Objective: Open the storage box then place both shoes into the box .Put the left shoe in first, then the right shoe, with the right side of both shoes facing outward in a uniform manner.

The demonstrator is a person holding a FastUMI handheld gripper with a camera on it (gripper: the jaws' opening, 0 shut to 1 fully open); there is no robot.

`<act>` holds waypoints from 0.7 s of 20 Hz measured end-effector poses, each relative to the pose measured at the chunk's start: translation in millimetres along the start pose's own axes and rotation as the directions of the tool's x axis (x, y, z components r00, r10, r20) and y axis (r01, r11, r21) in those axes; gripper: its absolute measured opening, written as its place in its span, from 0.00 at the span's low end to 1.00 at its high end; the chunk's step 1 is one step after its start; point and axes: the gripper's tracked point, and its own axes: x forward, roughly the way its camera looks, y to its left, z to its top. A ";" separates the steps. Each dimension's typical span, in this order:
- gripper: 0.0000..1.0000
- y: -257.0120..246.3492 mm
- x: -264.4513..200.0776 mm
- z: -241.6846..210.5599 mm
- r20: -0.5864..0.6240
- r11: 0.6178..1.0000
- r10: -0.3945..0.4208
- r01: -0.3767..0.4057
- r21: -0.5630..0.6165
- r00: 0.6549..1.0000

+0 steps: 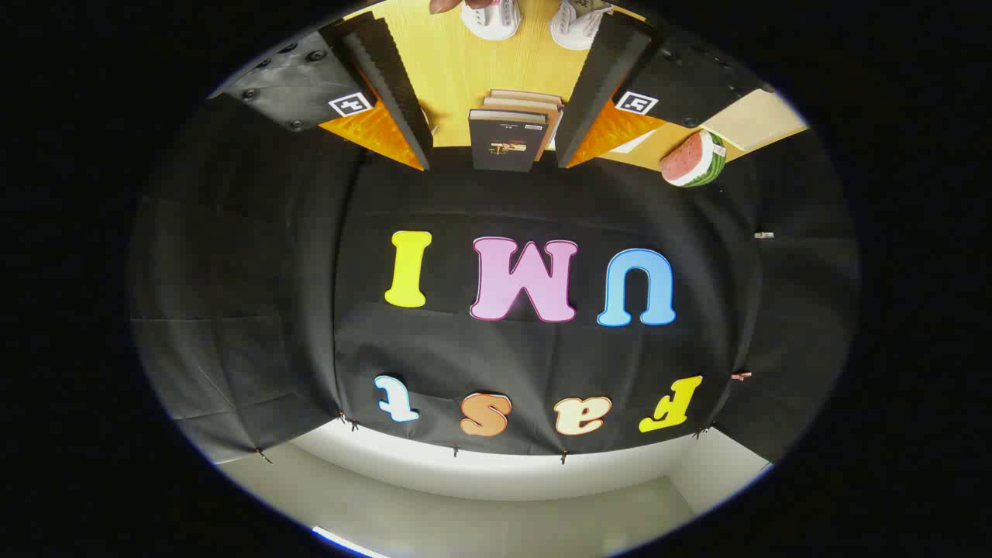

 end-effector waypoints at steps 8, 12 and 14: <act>0.97 9.2 -1.6 6.6 0.018 1.000 0.009 -0.009 -0.004 1.000; 0.97 16.8 -3.0 10.7 0.024 1.000 0.021 -0.021 -0.018 0.999; 0.97 20.1 -5.8 11.9 0.031 0.999 0.025 -0.024 -0.032 0.999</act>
